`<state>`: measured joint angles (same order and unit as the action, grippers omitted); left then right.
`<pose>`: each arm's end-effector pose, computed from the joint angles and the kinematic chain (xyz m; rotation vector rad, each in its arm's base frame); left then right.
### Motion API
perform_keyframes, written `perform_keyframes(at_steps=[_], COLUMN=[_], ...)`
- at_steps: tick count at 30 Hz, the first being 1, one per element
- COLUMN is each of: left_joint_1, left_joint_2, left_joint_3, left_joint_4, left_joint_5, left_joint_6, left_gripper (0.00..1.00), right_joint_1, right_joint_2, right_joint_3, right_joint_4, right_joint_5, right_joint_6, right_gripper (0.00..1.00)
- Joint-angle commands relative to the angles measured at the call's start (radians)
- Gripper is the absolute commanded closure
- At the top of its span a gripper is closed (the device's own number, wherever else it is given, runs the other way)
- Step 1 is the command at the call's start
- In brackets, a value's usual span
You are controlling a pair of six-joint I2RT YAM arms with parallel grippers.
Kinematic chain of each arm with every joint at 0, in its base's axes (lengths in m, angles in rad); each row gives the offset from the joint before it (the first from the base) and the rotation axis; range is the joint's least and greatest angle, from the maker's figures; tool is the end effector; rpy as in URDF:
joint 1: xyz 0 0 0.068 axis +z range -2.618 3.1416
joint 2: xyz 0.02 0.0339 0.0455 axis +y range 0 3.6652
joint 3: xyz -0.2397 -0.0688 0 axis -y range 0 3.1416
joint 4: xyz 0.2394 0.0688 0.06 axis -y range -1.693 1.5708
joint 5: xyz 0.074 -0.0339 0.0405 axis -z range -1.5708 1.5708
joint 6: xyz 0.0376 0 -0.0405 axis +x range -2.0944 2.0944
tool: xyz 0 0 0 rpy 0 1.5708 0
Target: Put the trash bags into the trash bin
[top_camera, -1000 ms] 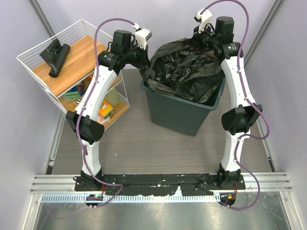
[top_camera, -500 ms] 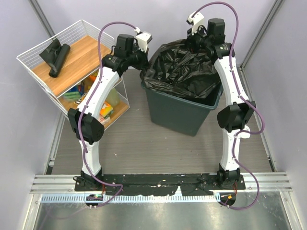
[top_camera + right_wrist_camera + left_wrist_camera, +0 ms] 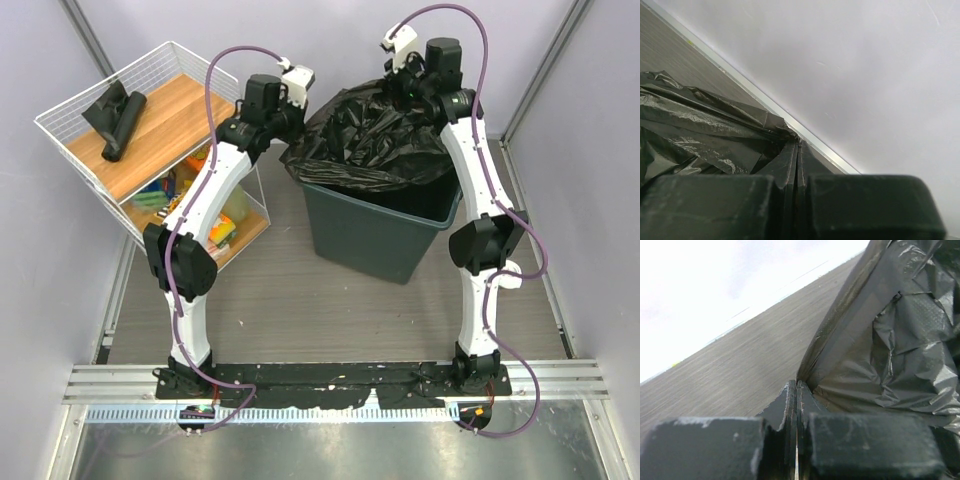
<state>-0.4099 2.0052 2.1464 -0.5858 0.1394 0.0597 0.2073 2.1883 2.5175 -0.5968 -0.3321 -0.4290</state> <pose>0.4105 -0.1841 0.3762 0.5586 1.9512 -0.3624 0.4590 0.1091 0.4141 -0.7865 1.6479 0.1489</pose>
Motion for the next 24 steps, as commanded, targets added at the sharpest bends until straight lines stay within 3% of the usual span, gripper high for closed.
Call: perform_keyframes(at_steps=[1,11,18,24], left_joint_1=[0.005,-0.013,-0.023,-0.024], left_joint_2=[-0.023,-0.002,-0.032,-0.066], left_joint_3=[0.030,0.040,0.018,0.010], left_joint_4=[0.070,0.060,0.012,-0.057], left_joint_5=[-0.069,-0.121,-0.060,-0.043], left_joint_6=[-0.006,0.055,0.106,0.163], left_gripper=[1.00,1.00,1.00,0.97], right_joint_1=[0.006,0.024,0.027,0.026], right_joint_2=[0.022,0.048,0.016,-0.035], right_joint_3=[0.053,0.070,0.037,0.007], right_joint_4=[0.042,0.046,0.022,0.012], right_joint_5=[0.050,0.088,0.096,0.130], right_joint_6=[-0.024,-0.059,-0.082,-0.097], right_gripper=[0.95,0.92,0.89,0.69])
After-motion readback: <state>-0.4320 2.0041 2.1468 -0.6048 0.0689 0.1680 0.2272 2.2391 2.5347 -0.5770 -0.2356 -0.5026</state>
